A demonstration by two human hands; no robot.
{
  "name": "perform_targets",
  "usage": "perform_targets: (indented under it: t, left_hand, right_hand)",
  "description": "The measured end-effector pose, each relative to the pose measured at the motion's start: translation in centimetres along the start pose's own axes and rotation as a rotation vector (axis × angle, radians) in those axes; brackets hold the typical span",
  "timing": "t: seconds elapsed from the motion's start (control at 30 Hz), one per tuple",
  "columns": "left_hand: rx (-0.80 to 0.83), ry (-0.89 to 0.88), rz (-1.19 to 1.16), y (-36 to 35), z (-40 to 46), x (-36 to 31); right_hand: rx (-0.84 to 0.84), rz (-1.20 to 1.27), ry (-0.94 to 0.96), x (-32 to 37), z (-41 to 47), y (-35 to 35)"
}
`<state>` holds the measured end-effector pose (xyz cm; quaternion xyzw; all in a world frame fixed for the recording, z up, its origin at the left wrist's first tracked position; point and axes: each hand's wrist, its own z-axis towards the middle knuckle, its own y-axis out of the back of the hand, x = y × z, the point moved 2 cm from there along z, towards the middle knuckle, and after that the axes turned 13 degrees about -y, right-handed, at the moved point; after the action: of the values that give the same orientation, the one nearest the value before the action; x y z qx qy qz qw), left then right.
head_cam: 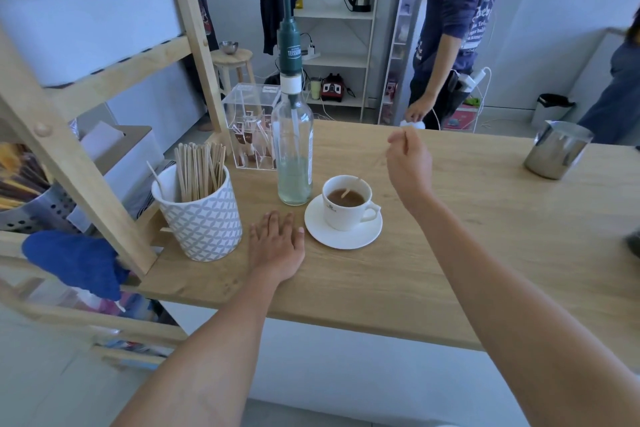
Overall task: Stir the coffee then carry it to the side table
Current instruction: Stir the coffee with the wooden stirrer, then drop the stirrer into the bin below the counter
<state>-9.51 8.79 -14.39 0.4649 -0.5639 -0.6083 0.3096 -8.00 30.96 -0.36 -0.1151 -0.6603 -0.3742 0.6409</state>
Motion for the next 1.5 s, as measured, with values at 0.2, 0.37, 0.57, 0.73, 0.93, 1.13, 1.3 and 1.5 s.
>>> perform_targets:
  t: [0.2,0.37,0.57,0.73,0.93,1.13,1.3,1.5]
  left_hand:
    - [0.005,0.017,0.012,0.0,-0.1,0.0]
    - [0.012,0.01,0.001,0.2,-0.2,-0.3]
    - [0.015,0.031,0.019,0.6,-0.2,-0.3]
    - [-0.052,0.061,-0.028,2.4,-1.1,-0.8]
    - [-0.124,-0.062,0.026,4.8,-2.8,-2.6]
    - [-0.12,-0.23,0.062,5.3,-5.3,-5.5]
    - [-0.096,-0.384,0.039,2.9,-8.4,-8.5]
    - [-0.004,-0.55,0.019,-0.2,-10.7,-13.5]
  right_hand:
    - [-0.059,0.403,-0.473,-5.1,1.3,1.2]
    - [-0.018,0.464,-0.556,-7.6,1.0,1.2]
    - [0.008,0.529,-0.583,-7.9,1.0,1.5]
    - [0.019,0.558,-0.579,-7.3,0.0,2.3]
    - [-0.027,0.585,-0.556,-6.4,-2.8,4.2]
    - [-0.138,0.639,-0.545,-6.4,-7.0,6.7]
    - [-0.256,0.654,-0.551,-8.0,-11.6,10.7]
    - [-0.447,0.616,-0.559,-10.3,-16.3,18.2]
